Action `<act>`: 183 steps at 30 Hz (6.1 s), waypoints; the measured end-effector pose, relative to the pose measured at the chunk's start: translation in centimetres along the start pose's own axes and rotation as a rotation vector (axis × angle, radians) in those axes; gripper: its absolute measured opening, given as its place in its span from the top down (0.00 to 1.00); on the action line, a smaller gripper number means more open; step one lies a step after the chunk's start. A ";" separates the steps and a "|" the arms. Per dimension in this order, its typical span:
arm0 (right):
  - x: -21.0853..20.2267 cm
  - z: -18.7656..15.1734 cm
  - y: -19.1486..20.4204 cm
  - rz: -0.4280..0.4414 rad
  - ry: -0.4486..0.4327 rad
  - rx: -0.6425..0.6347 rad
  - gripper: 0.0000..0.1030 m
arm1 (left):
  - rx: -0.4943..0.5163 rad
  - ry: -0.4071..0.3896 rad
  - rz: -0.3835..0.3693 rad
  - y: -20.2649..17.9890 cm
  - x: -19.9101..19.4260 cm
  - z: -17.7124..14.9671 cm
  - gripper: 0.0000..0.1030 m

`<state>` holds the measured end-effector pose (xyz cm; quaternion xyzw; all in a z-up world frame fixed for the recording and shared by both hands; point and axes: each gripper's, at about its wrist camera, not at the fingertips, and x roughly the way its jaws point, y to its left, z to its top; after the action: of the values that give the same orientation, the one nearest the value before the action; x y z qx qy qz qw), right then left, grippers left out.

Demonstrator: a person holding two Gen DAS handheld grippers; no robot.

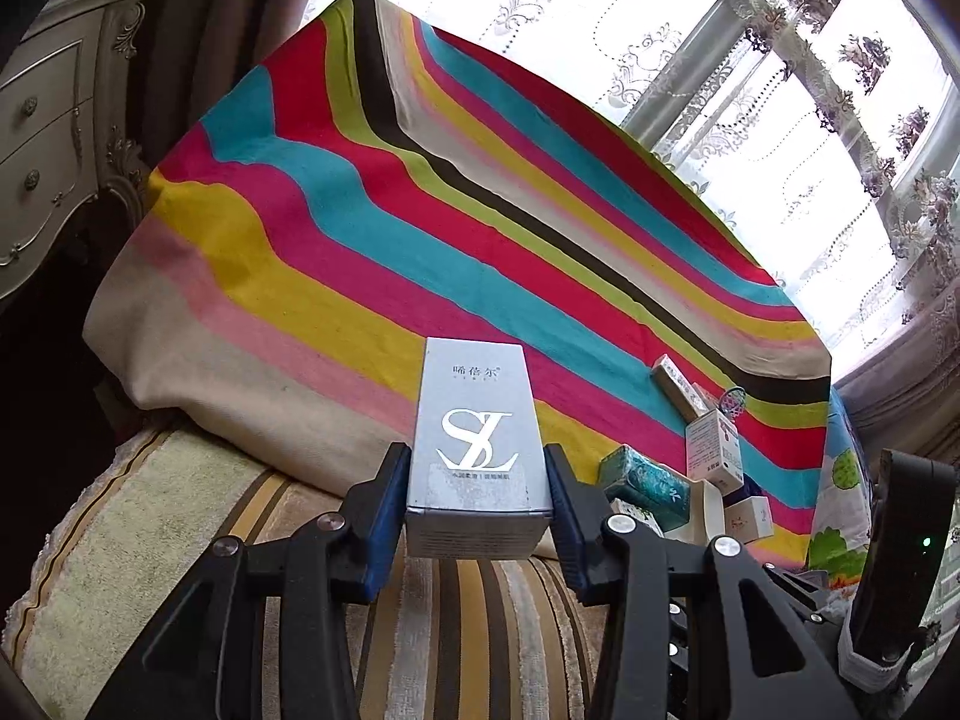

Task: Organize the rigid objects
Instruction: 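Lift white SL box with left tool while right tool grasps barcode-printed white box, then lower barcode box into purple box with right tool while left tool drops SL box in, then move left tool to cushion and grasp teal tissue pack, then lift teal tissue pack with left tool while right tool grasps white plastic case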

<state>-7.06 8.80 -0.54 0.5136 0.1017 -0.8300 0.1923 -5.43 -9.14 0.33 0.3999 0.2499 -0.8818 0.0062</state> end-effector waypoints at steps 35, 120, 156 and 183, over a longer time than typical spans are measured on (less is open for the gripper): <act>-11.0 -7.8 -14.2 -0.001 -0.251 0.311 0.57 | 0.329 0.142 -0.205 -15.6 -0.7 -6.6 0.57; -13.4 -16.5 -26.1 -0.126 -0.180 0.506 0.28 | 0.305 0.258 0.017 -14.2 7.2 -2.4 0.20; -1.6 -1.3 -12.2 0.087 -0.031 0.209 0.26 | 0.126 0.202 0.009 -9.2 8.3 -0.7 0.28; -0.6 -1.3 -12.6 0.086 -0.080 0.274 0.60 | 0.188 0.093 -0.010 -10.7 4.6 -2.0 0.28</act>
<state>-11.05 20.80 -0.98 0.5054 -0.0427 -0.8469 0.1598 -9.38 1.92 0.65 0.4381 0.1681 -0.8818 -0.0471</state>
